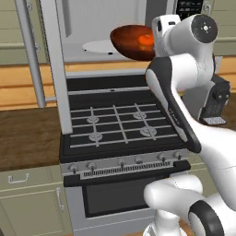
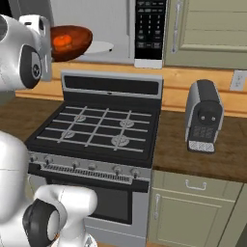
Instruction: Pick the squash from the sink and place it in the bowl. Then pick the bowl and place it in the microwave. Then close the microwave door and press the start button.
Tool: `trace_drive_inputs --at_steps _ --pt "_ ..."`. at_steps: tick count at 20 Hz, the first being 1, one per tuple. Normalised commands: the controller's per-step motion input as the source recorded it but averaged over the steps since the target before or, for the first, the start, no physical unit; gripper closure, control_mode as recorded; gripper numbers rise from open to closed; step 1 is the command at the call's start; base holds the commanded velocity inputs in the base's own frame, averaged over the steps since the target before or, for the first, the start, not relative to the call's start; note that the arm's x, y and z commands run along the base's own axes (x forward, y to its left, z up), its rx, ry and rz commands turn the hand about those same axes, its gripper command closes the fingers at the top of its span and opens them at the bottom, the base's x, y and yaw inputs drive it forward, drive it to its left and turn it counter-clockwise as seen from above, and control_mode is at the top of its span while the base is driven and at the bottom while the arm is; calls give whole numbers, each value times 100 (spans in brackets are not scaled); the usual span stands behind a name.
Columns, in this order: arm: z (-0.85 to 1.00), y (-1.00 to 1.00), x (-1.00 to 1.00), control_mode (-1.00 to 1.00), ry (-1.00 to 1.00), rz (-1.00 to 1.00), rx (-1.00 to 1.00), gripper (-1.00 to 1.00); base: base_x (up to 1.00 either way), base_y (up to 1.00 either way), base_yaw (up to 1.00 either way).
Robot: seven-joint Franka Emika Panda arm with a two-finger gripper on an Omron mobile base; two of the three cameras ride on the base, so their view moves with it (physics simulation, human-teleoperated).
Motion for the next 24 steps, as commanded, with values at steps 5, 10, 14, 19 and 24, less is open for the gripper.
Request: trace_drive_inputs --at_steps 5,10,14,19,24 --pt "0 -5 99 -100 13 0 -9 100 0 0 0" --pt "-2 -2 97 -100 19 0 0 100 0 0 0" --pt "25 0 65 -100 -8 -2 0 100 0 0 0" --pt "2 0 68 -100 -8 0 0 100 0 0 0" --pt "-50 0 54 -100 -3 0 -3 100 0 0 0"
